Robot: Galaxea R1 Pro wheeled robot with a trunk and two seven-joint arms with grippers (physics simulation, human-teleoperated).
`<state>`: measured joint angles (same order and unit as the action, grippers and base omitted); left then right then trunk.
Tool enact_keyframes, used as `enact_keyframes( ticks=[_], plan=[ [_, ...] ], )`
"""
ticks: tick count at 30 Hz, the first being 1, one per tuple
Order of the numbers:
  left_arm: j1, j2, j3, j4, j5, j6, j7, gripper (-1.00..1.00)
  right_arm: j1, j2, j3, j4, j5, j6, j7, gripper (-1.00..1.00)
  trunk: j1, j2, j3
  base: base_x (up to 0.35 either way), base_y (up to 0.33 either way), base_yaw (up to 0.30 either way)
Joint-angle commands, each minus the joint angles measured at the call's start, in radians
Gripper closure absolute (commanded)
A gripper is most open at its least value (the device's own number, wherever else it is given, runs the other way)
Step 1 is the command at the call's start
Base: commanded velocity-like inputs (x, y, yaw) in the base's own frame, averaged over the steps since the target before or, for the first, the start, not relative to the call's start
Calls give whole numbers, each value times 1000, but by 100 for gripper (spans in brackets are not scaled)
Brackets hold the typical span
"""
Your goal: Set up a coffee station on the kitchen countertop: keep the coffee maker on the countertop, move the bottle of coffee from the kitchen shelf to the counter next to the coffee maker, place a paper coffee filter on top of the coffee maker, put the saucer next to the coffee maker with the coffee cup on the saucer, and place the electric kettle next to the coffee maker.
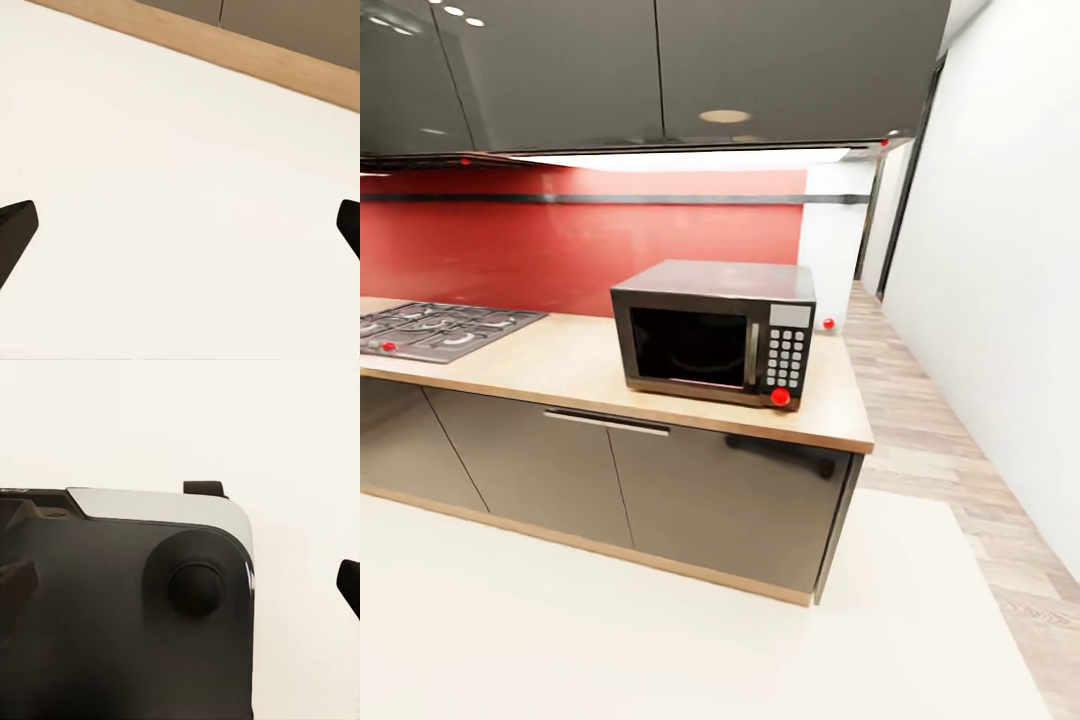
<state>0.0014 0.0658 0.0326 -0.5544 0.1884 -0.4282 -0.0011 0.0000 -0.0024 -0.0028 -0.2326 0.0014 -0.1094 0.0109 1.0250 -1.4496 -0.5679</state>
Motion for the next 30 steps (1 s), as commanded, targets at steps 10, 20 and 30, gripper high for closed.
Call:
enact_keyframes(
  ticks=[10,20,30],
  plan=[
    [0,0,-1,-1,5,-1,0,-100,0,1,0,1,0,-3,1,-100,0,0,-13,2,2,212],
    [0,0,-1,17,4,-1,0,-100,0,1,0,1,0,-3,1,-100,0,0,-25,0,0,212],
    [0,0,0,21,5,-1,0,-100,0,1,0,3,0,-3,1,-100,0,0,-38,121,105,212]
  ],
)
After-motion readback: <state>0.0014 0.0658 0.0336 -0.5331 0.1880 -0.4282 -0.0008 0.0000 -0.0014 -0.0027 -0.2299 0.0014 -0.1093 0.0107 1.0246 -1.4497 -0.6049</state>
